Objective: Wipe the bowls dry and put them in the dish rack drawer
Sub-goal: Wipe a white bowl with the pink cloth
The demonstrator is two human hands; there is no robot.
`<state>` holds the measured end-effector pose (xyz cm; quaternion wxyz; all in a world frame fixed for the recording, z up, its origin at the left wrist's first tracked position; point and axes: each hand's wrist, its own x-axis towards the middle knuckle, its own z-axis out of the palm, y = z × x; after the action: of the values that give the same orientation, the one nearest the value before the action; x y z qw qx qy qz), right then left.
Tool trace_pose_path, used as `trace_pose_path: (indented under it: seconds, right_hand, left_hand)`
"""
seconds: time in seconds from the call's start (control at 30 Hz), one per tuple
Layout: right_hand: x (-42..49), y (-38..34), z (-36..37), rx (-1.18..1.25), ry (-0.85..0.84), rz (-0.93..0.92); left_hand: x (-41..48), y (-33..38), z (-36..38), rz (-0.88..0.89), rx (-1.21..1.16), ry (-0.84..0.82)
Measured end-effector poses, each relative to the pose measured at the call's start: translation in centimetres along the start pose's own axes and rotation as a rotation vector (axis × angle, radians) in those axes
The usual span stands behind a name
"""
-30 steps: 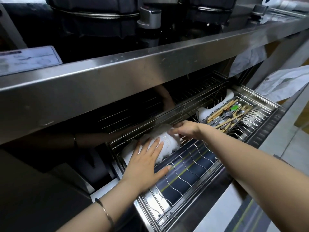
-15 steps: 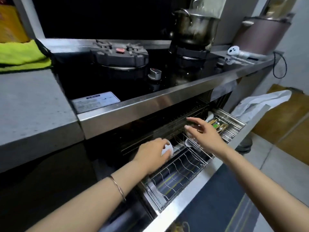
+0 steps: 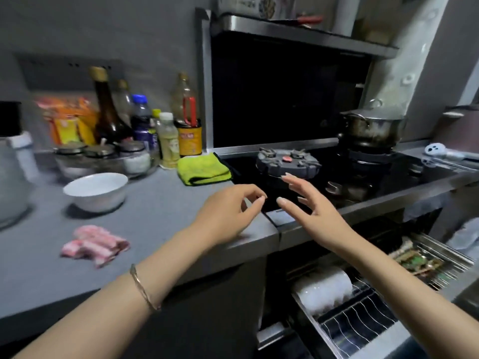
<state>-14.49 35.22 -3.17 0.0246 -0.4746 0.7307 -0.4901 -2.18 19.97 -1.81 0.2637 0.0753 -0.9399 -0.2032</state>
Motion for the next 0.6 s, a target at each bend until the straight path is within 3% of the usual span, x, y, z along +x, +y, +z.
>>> trace_pose_path:
  seconds: [0.37,0.6]
  right_hand:
    - [5.0,-9.9,15.5,-0.048,-0.327,-0.143]
    - [6.2,-12.0,22.1,-0.169,-0.537,-0.11]
  left_hand:
    - [-11.0,-13.5,-13.9,-0.405,0.195,0.042]
    - [-15.1,-17.8,-16.4,-0.572,0.249,-0.165]
